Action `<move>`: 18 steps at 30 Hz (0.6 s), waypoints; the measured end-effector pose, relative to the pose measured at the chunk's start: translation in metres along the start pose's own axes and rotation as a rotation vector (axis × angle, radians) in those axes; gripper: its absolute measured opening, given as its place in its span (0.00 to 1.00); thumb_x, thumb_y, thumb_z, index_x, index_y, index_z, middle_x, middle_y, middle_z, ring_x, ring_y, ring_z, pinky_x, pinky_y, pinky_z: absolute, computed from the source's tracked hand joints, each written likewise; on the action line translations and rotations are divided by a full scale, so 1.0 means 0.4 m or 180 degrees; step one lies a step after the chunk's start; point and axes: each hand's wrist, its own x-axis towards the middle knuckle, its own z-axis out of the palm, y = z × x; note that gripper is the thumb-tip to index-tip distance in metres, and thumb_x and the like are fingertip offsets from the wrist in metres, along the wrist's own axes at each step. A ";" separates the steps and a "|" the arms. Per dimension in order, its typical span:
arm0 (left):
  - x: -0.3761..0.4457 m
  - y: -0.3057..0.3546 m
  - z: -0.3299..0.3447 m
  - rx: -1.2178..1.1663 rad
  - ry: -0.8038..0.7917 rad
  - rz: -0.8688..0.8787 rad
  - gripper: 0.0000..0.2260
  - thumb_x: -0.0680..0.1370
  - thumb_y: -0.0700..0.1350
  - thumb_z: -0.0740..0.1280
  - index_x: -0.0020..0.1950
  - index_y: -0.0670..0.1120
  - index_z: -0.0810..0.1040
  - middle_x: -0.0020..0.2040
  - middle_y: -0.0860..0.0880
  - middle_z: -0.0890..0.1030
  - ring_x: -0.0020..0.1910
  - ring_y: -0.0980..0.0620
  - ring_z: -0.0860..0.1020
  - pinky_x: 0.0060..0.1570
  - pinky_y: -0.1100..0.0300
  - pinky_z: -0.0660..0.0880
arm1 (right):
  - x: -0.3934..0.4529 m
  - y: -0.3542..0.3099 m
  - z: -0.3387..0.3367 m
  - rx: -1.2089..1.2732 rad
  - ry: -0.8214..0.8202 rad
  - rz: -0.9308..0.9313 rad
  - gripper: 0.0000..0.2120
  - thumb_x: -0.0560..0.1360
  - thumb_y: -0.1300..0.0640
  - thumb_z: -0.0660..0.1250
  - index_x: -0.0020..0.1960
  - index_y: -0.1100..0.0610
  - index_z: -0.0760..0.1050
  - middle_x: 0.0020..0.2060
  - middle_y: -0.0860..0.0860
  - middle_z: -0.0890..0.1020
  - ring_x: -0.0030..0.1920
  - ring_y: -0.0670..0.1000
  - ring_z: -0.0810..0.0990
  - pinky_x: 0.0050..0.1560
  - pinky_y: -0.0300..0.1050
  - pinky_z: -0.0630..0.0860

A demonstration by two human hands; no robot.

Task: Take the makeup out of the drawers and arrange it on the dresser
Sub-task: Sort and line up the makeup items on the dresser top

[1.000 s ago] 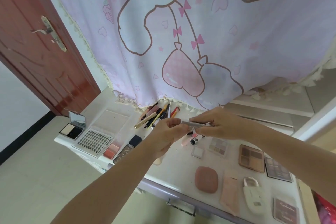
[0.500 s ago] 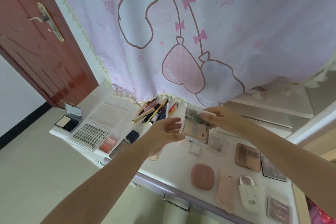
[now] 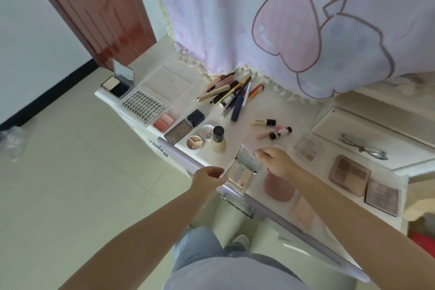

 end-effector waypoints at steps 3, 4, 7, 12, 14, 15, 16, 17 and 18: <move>0.012 -0.014 0.002 0.0106 0.0182 0.0028 0.12 0.71 0.33 0.70 0.55 0.36 0.79 0.42 0.47 0.78 0.37 0.56 0.74 0.32 0.78 0.69 | 0.021 -0.010 0.013 -0.0027 0.0042 -0.0064 0.15 0.79 0.58 0.56 0.44 0.67 0.77 0.34 0.53 0.73 0.34 0.46 0.69 0.35 0.34 0.63; 0.014 -0.013 0.005 0.0118 0.0210 0.0000 0.11 0.72 0.33 0.70 0.54 0.37 0.79 0.43 0.47 0.78 0.39 0.54 0.75 0.32 0.77 0.69 | 0.026 -0.016 0.015 -0.0038 0.0045 -0.0125 0.14 0.79 0.58 0.57 0.46 0.66 0.76 0.36 0.52 0.74 0.36 0.46 0.70 0.38 0.34 0.65; 0.020 -0.005 0.017 0.0055 0.0310 -0.0072 0.10 0.72 0.33 0.69 0.53 0.37 0.80 0.42 0.46 0.78 0.42 0.51 0.74 0.34 0.71 0.69 | 0.024 -0.019 0.017 -0.0199 -0.0126 -0.0433 0.12 0.76 0.56 0.63 0.55 0.62 0.75 0.45 0.51 0.77 0.46 0.48 0.74 0.50 0.39 0.69; 0.032 -0.003 0.019 0.0203 0.0438 0.0024 0.08 0.73 0.36 0.69 0.52 0.38 0.80 0.42 0.47 0.78 0.44 0.51 0.75 0.47 0.62 0.71 | 0.041 0.027 0.016 -0.0602 0.0275 -0.0643 0.15 0.75 0.61 0.64 0.31 0.61 0.67 0.27 0.54 0.70 0.32 0.49 0.68 0.37 0.41 0.63; 0.035 -0.003 0.021 0.0337 0.0485 0.0119 0.09 0.73 0.37 0.69 0.52 0.38 0.80 0.43 0.46 0.79 0.44 0.51 0.75 0.48 0.62 0.71 | 0.051 0.025 0.016 -0.0601 0.0420 -0.0632 0.13 0.75 0.61 0.64 0.34 0.67 0.71 0.30 0.61 0.74 0.34 0.52 0.69 0.35 0.39 0.61; 0.036 0.000 0.023 0.0396 0.0504 0.0158 0.09 0.74 0.38 0.69 0.53 0.38 0.79 0.44 0.45 0.80 0.44 0.51 0.75 0.48 0.62 0.71 | 0.057 0.021 0.018 -0.0579 0.0445 -0.0633 0.12 0.75 0.61 0.64 0.38 0.70 0.74 0.33 0.64 0.78 0.36 0.54 0.71 0.35 0.39 0.61; 0.037 0.002 0.025 0.0502 0.0521 0.0196 0.09 0.74 0.38 0.69 0.53 0.38 0.79 0.46 0.44 0.81 0.45 0.50 0.76 0.48 0.62 0.71 | 0.066 0.019 0.019 -0.0577 0.0480 -0.0631 0.12 0.75 0.61 0.64 0.42 0.71 0.76 0.37 0.65 0.80 0.37 0.55 0.72 0.35 0.39 0.61; 0.038 0.005 0.027 0.0657 0.0528 0.0231 0.09 0.74 0.39 0.68 0.53 0.38 0.79 0.48 0.43 0.82 0.46 0.49 0.77 0.49 0.61 0.72 | 0.074 0.018 0.020 -0.0581 0.0492 -0.0631 0.12 0.75 0.61 0.64 0.45 0.71 0.77 0.39 0.66 0.80 0.37 0.56 0.73 0.36 0.39 0.61; 0.040 0.009 0.029 0.0813 0.0521 0.0266 0.09 0.74 0.39 0.68 0.54 0.38 0.79 0.49 0.43 0.82 0.48 0.47 0.78 0.51 0.60 0.72 | 0.080 0.016 0.017 -0.0553 0.0506 -0.0628 0.11 0.76 0.61 0.63 0.47 0.70 0.78 0.39 0.65 0.80 0.38 0.56 0.73 0.36 0.39 0.61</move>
